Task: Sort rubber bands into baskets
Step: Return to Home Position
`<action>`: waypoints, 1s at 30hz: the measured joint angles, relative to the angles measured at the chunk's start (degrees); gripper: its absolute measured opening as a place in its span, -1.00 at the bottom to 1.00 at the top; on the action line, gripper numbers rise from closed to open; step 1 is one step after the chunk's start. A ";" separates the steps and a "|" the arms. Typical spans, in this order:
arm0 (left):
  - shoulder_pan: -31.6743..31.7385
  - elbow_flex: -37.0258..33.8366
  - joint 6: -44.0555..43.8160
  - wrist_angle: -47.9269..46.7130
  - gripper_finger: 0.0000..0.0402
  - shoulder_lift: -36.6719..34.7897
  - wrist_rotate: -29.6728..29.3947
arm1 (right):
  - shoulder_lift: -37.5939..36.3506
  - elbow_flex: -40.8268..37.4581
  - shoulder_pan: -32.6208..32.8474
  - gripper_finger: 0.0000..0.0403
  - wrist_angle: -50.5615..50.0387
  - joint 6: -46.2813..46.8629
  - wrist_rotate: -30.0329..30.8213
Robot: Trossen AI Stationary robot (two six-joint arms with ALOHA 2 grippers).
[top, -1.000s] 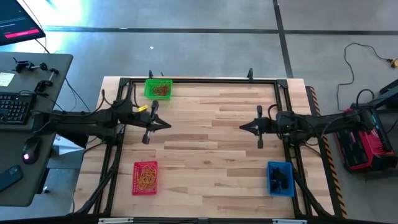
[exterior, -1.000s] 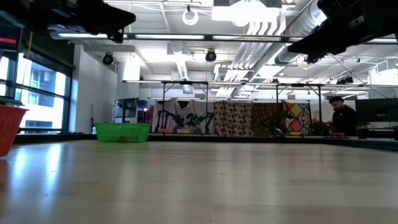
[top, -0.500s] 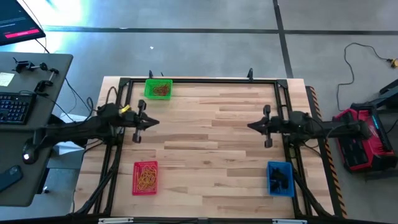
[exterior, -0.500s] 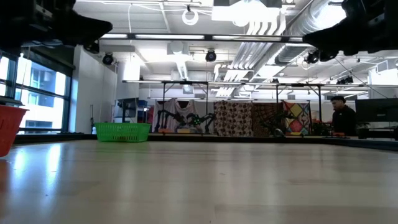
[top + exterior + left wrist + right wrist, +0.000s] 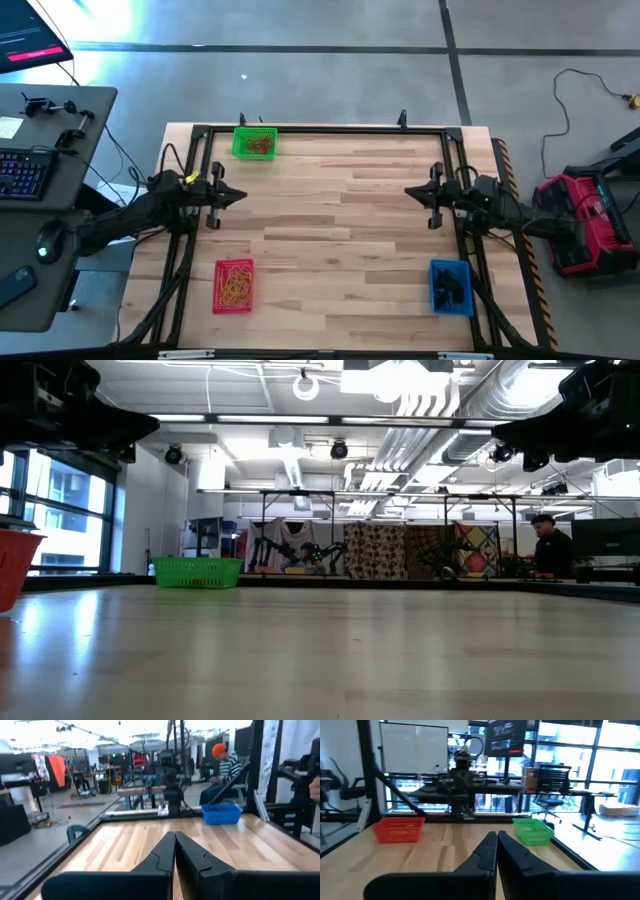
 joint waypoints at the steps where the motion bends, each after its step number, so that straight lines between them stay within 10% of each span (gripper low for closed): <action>1: 0.21 -0.08 0.17 -0.82 -0.99 0.00 -0.04 | -0.03 0.00 -0.66 -1.00 0.00 -0.19 -0.04; 21: 12.64 -4.59 0.82 5.11 -0.99 -0.04 -2.03 | -1.57 -3.23 -5.34 -1.00 7.54 -1.49 -1.50; 30: 18.66 -4.59 -2.91 3.80 -0.99 0.38 -1.58 | -1.89 -3.23 -8.02 -1.00 -5.91 1.90 9.18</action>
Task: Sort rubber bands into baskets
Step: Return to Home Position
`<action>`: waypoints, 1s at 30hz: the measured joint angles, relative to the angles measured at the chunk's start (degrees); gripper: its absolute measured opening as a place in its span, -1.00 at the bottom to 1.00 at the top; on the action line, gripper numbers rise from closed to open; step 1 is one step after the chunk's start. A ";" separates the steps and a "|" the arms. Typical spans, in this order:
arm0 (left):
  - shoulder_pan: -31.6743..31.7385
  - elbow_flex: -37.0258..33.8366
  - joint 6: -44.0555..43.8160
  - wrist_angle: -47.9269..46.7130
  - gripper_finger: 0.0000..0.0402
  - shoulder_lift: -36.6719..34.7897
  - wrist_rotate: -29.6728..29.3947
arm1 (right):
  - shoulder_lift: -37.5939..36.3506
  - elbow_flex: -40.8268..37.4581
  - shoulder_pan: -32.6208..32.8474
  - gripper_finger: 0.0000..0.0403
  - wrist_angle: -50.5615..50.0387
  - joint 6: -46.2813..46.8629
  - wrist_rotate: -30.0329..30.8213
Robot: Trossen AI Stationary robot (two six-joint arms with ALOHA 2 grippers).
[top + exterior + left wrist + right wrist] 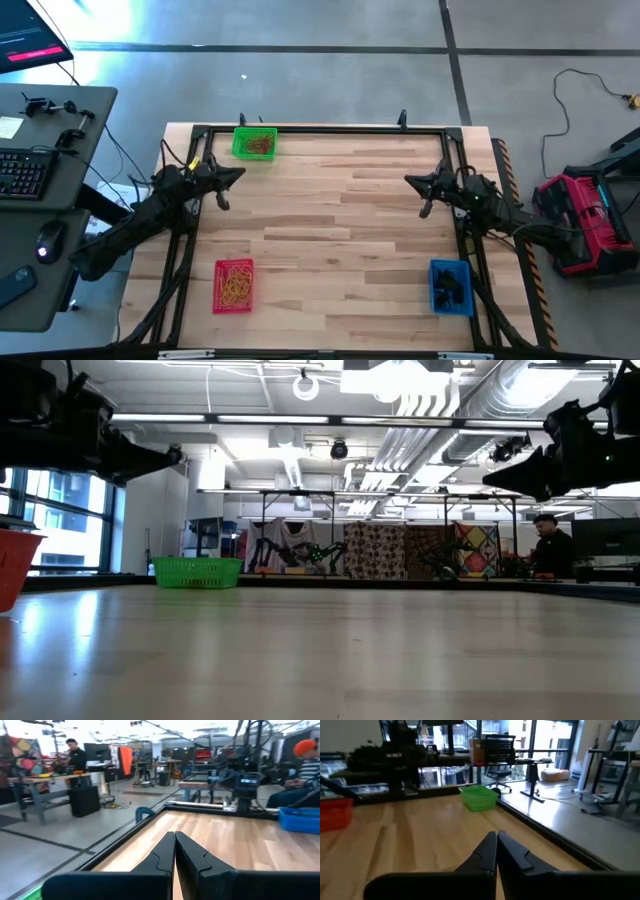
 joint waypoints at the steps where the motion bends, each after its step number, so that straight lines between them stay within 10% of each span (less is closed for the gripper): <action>1: 0.34 0.00 0.61 0.15 -0.99 0.49 -0.44 | 0.23 0.00 0.00 -1.00 0.03 -0.72 0.45; 8: 1.01 -0.02 -4.43 -1.49 -0.98 4.23 -9.25 | 1.75 0.00 0.03 -1.00 0.42 -2.19 2.93; 30: 0.96 -0.02 -5.94 -1.25 -0.98 5.35 -9.29 | 1.86 0.00 0.03 -1.00 0.37 -1.98 2.52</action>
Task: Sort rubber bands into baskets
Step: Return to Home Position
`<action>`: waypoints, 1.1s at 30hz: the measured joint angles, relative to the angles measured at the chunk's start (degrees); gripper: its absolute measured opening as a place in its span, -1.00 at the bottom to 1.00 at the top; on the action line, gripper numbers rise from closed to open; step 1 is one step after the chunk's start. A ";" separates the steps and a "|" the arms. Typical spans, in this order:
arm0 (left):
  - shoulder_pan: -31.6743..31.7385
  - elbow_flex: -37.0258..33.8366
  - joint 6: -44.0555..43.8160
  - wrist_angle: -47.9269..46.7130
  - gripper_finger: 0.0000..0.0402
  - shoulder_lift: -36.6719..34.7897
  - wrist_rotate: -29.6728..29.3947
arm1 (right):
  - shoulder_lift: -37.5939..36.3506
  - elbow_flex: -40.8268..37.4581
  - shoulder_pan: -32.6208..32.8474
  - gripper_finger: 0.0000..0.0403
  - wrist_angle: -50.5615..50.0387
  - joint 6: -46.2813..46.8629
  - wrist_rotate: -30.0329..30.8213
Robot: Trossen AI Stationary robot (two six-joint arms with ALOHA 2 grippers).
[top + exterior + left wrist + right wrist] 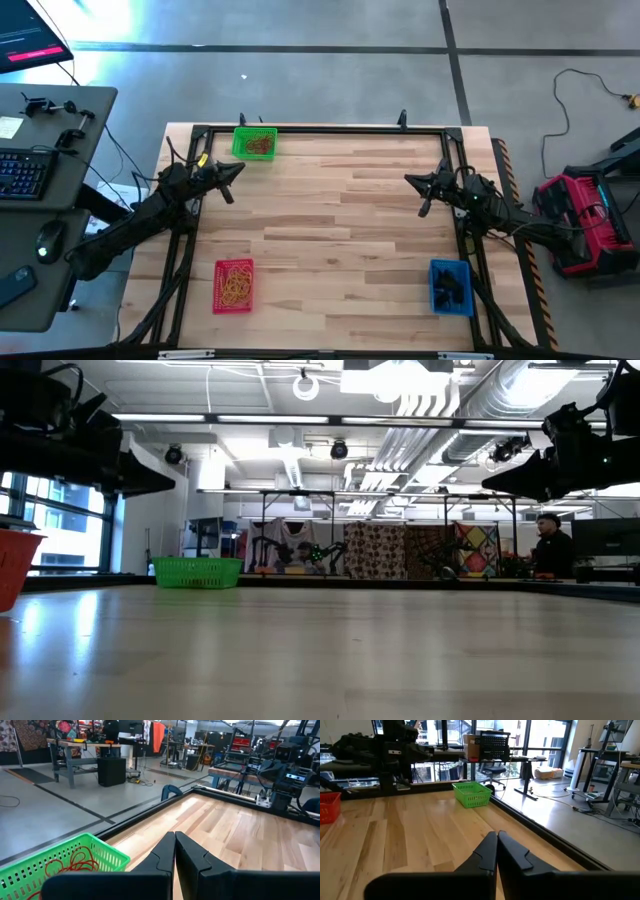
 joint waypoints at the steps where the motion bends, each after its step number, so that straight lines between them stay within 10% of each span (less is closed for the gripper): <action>1: 0.00 0.00 0.00 -0.01 -0.98 0.00 0.00 | 0.00 0.00 0.00 -1.00 0.00 0.01 -0.01; 33: -8.31 0.04 0.01 0.07 -0.98 -5.31 -0.02 | 0.02 0.00 0.00 -1.00 0.01 0.01 -0.02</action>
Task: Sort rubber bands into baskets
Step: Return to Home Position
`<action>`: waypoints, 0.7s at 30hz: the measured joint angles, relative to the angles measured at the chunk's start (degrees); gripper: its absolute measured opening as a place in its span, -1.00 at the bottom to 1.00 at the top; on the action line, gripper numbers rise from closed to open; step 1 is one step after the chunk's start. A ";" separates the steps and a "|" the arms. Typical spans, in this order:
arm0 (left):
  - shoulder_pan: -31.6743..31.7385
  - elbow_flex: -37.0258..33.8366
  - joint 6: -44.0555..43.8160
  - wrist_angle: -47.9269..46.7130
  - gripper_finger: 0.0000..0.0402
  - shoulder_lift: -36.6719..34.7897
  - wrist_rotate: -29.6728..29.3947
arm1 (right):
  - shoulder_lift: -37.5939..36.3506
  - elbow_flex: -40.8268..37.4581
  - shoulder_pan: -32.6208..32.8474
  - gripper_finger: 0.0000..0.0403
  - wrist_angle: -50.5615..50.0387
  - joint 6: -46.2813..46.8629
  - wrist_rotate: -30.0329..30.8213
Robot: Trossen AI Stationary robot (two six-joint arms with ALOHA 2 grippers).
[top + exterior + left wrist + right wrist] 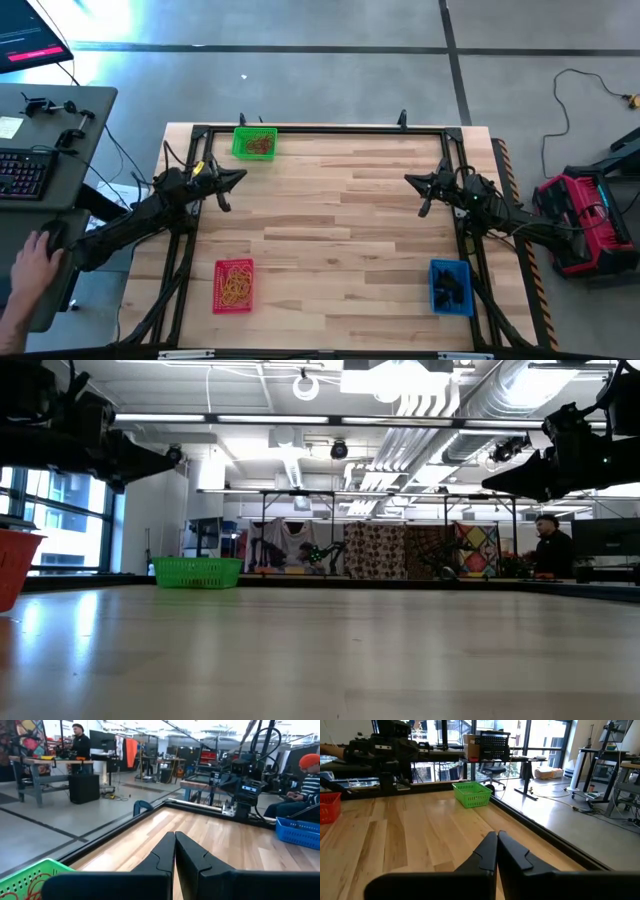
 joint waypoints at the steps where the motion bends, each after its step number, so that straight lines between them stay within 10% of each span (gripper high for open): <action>1: -0.09 0.00 0.01 -0.03 -0.98 0.00 0.01 | 0.00 0.00 0.00 -1.00 0.02 0.00 0.02; 21: -4.22 0.00 0.01 -0.08 -0.98 -0.46 0.02 | 0.00 0.00 0.00 -1.00 0.02 0.00 0.00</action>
